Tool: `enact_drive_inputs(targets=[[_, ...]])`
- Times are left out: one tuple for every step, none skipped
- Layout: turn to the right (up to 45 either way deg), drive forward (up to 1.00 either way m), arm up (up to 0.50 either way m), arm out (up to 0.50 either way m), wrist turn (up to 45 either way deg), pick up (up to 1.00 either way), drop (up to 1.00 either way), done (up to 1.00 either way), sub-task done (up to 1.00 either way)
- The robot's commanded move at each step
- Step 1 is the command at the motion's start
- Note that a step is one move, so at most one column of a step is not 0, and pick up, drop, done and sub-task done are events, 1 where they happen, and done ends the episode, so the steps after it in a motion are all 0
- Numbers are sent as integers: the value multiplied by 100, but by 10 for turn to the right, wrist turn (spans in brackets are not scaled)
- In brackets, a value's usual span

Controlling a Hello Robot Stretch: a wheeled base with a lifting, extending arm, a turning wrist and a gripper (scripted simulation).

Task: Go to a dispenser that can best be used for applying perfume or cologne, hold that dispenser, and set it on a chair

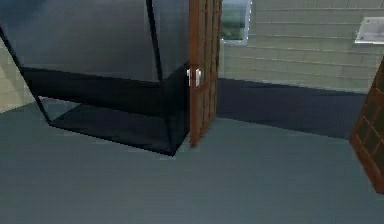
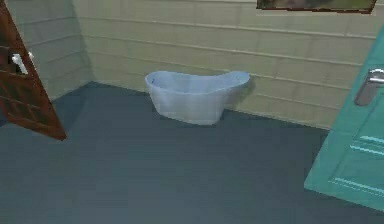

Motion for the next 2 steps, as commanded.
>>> enact_drive_inputs(targets=[[-450,0,0,0,0,0,0,0,0],[-210,0,0,0,0,0,0,0,0]])
